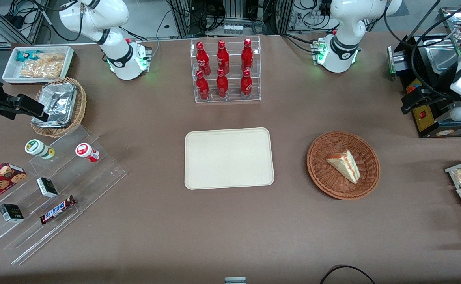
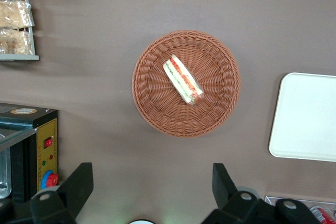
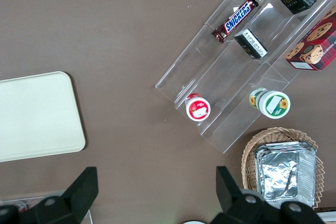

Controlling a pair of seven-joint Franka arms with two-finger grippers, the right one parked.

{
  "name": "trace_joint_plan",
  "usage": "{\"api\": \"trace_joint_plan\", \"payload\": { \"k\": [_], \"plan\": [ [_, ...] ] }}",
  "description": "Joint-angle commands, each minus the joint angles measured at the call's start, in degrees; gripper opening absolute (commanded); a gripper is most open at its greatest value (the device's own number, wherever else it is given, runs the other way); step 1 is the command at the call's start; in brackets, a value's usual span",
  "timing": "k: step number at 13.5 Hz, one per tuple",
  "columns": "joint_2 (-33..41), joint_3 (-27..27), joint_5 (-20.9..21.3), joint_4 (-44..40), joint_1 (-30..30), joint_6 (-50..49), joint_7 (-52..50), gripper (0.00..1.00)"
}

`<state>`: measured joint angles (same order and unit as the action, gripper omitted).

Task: Place sandwich from basket to tray
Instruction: 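Move the left gripper over the wicker basket and lower toward the sandwich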

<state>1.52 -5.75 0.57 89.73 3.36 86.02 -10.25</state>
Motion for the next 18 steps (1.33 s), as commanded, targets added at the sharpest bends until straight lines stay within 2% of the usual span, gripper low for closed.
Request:
{"api": "trace_joint_plan", "payload": {
  "k": [1,6,9,14,18],
  "plan": [
    [0.49,1.17,-0.04,-0.53,-0.29,-1.98,-0.12,1.00],
    [-4.24,0.65,0.13,3.24,-0.28,0.27,-2.31,1.00],
    [-4.25,-1.28,0.13,13.50,-0.37,12.20,-12.12,1.00],
    [-3.54,-5.23,0.22,30.30,-0.37,37.78,-41.56,1.00],
    [-6.43,-5.59,0.22,37.08,-0.37,49.13,-46.35,1.00]
  ]
}}
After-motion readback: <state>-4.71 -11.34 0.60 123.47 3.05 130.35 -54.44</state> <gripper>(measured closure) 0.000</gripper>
